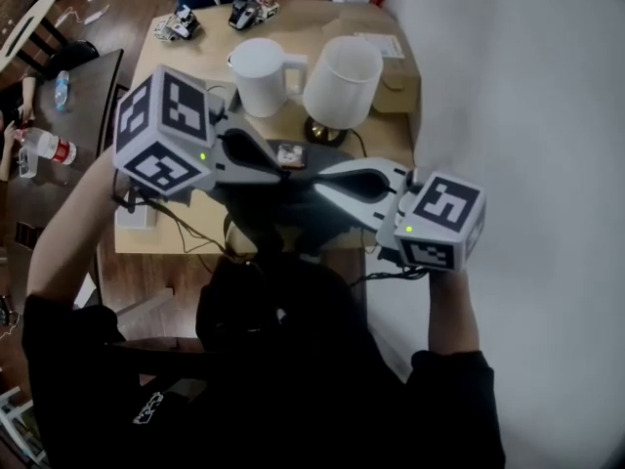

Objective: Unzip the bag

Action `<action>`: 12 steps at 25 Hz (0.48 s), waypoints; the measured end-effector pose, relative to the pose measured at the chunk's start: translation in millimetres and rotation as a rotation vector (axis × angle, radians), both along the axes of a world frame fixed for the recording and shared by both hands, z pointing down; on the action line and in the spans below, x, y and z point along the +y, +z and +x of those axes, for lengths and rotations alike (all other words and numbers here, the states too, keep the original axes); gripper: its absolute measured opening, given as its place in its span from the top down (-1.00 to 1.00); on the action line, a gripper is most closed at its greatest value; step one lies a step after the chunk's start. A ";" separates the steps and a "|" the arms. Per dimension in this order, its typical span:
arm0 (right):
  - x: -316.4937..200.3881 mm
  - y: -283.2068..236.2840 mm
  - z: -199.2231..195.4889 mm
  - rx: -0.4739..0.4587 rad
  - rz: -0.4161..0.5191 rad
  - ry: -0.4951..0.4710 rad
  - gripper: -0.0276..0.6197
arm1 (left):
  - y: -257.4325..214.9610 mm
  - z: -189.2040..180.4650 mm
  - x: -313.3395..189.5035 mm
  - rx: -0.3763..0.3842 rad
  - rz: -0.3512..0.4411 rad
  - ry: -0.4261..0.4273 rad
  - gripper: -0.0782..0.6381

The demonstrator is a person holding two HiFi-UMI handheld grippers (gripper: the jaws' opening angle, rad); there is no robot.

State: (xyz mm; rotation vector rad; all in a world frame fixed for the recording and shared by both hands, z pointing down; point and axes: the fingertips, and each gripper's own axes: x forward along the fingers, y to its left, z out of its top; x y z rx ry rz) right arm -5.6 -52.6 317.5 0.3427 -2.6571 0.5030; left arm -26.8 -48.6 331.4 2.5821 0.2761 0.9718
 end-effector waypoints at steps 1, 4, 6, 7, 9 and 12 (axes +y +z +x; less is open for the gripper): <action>0.0 -1.7 -1.7 0.007 0.021 0.004 0.87 | 0.2 -0.2 -0.5 0.008 0.038 -0.065 0.76; -0.8 -1.3 -3.2 0.006 0.024 0.011 0.87 | 3.7 -2.4 -6.2 0.061 -0.022 -0.194 0.76; -2.2 0.0 -2.4 0.003 0.015 0.016 0.87 | 2.5 -7.2 -9.6 0.114 -0.112 -0.274 0.76; -2.0 0.7 -2.6 0.005 0.015 0.014 0.87 | 2.9 -9.6 -8.6 0.129 -0.120 -0.293 0.77; -1.0 0.9 -5.4 0.009 0.022 0.006 0.87 | 5.9 -11.6 -6.6 0.111 -0.051 -0.294 0.76; -1.7 0.9 -6.6 0.007 0.016 -0.001 0.87 | 11.1 -6.2 -10.1 -0.013 0.122 -0.228 0.69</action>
